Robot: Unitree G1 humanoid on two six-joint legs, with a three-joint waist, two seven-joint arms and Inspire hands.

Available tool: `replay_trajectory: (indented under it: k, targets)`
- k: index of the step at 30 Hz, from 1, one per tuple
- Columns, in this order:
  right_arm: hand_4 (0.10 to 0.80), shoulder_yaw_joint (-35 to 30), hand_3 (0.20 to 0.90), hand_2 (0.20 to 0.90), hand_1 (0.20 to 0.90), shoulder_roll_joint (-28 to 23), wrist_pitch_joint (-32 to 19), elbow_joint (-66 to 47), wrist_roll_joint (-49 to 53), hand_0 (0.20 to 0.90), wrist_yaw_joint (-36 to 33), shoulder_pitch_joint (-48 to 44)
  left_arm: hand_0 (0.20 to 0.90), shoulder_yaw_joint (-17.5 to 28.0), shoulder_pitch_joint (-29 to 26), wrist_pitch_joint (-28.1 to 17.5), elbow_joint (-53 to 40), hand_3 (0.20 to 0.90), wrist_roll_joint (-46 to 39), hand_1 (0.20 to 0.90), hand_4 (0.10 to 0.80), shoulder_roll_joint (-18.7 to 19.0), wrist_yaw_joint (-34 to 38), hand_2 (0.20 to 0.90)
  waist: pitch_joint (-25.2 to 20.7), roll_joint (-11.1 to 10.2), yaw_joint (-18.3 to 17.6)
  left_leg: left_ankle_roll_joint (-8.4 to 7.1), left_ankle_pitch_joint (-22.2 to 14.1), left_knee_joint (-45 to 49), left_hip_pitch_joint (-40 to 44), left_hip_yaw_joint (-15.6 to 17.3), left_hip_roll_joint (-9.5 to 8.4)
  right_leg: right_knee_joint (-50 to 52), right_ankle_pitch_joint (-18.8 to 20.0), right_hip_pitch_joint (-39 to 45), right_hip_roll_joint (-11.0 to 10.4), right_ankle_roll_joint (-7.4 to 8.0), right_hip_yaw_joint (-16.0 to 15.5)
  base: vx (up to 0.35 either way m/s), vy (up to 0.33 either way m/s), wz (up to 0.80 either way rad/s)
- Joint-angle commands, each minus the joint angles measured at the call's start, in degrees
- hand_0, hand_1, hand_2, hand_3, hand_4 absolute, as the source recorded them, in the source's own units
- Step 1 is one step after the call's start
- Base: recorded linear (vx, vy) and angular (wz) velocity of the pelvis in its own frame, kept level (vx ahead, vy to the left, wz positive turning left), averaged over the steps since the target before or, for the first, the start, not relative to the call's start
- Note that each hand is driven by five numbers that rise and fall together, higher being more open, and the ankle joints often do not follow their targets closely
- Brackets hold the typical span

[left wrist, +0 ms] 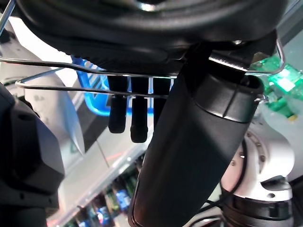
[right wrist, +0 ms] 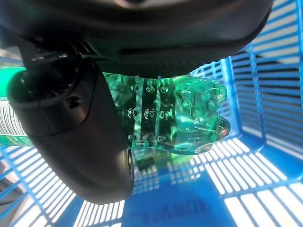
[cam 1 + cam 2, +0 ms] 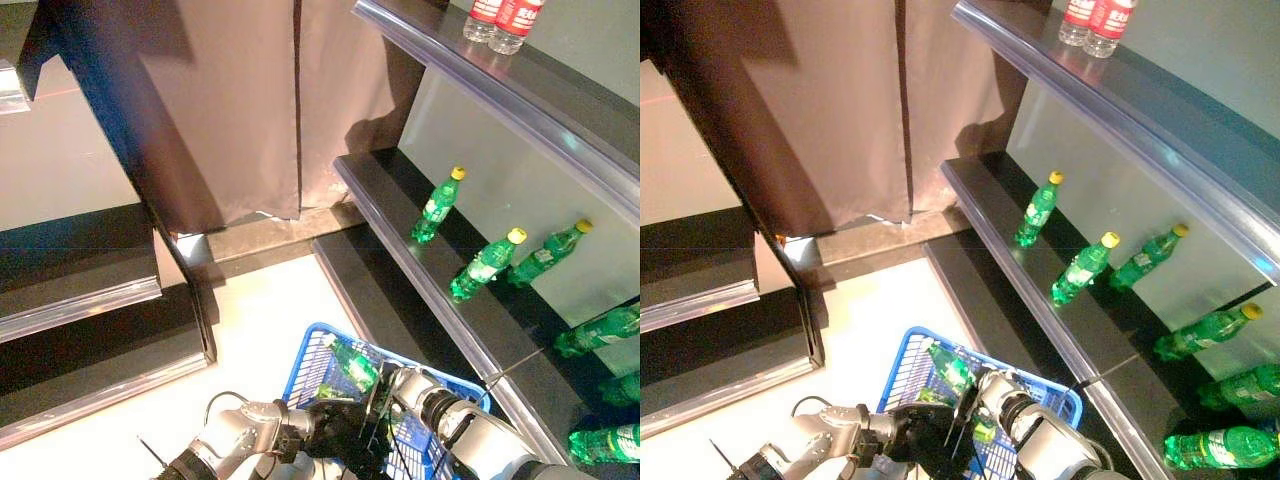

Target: Pick up the drink and place into the basket.

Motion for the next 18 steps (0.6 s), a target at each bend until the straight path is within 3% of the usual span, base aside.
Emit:
replay_trajectory:
  k: [1, 9, 18]
  targets:
    - [0.800, 3.9, 0.900, 0.900, 0.900, -0.1, -2.3, -2.4, -4.9, 0.900, -4.3, -4.2, 0.300, -8.2, 4.8, -1.2, -11.6, 0.200, -16.7, 0.300, 0.100, -12.9, -12.1, 0.300, -4.6, 0.0, 0.9, 2.63, -9.4, 4.8, 0.6, 4.8, -0.81, 1.8, 2.8, -2.6, -0.1, 1.35, 5.4, 0.039, 0.011, 0.05]
    - [0.800, 5.3, 0.900, 0.900, 0.900, -0.5, -3.9, -2.5, -12.6, 0.900, -4.0, 0.0, 0.300, -6.6, 6.0, -4.2, -10.1, 0.200, -18.7, 0.300, 0.100, -13.7, -7.3, 0.300, -5.7, -0.3, 0.4, 2.59, -10.1, 4.7, 1.3, 5.6, -0.83, 0.7, 3.4, -2.4, -0.3, 2.30, 6.3, 0.033, 0.005, 0.02]
    - [0.800, 6.2, 0.900, 0.900, 0.900, -1.5, -3.4, -2.6, -13.0, 0.900, -4.5, 2.5, 0.300, -3.2, 7.1, -6.3, -8.6, 0.200, -20.0, 0.300, 0.100, -15.6, -4.6, 0.300, -6.7, -0.4, -0.1, 2.68, -10.7, 4.0, 2.6, 6.8, -0.42, -0.1, 3.8, -2.5, -0.4, 2.96, 7.9, 0.022, 0.001, -0.03]
